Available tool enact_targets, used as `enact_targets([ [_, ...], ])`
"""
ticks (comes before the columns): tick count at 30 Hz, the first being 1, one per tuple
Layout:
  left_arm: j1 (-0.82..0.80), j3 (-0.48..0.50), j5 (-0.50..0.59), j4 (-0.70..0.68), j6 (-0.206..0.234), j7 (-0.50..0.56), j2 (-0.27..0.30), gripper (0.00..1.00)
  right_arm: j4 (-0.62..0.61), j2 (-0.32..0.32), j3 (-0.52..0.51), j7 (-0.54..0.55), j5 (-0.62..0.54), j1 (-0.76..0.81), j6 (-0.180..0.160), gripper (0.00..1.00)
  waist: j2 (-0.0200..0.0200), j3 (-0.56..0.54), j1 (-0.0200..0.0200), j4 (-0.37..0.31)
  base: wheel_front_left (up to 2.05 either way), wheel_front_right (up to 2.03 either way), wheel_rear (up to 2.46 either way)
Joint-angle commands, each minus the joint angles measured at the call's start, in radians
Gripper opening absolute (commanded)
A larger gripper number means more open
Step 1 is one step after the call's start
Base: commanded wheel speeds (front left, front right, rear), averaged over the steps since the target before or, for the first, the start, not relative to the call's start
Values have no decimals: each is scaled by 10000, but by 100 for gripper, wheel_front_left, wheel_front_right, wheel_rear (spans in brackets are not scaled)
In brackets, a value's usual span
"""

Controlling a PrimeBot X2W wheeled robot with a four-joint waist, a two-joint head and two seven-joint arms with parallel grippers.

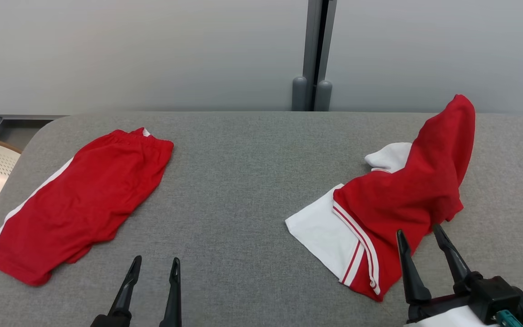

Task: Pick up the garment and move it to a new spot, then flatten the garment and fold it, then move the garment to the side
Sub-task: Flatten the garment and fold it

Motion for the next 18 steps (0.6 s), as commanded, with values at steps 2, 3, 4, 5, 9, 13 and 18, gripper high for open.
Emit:
enact_targets([
  [2, -237, -87, 93, 48, -112, -1, 24, 100, -13, -35, -172, -13, -37, -49, -21, 100, 0, 102, 0, -148, 0, 0, 0],
  [3, -251, -154, 133, 75, -189, -1, 24, 100, -16, -32, -285, -13, -71, -71, -21, 100, 0, 148, 0, -218, 0, 0, 0],
  [4, -284, -258, 158, 111, -286, -1, 24, 100, -7, -35, -461, -13, -95, -106, -21, 100, 0, 208, 0, -308, 0, 0, 0],
  [5, -357, -411, 222, 163, -452, -1, 23, 100, 27, -41, -673, -13, -115, -154, -21, 100, 0, 283, 0, -408, 0, 0, 0],
  [9, -908, -1273, 562, 669, -1254, -1, 24, 100, 23, -30, -1542, -13, -131, -458, -19, 100, 0, 814, 0, -855, 0, 0, 0],
  [13, -1909, -2564, 1011, 1383, -1688, -1, 92, 100, -135, -23, -1924, -13, -222, -871, -19, 100, 0, 1574, 0, -1406, 0, 0, 0],
  [18, -3373, -4824, 519, 2283, -1773, -1, 410, 100, -319, -26, -2054, -13, -212, -1325, -19, 100, 0, 2535, 0, -2066, 0, 0, 0],
])
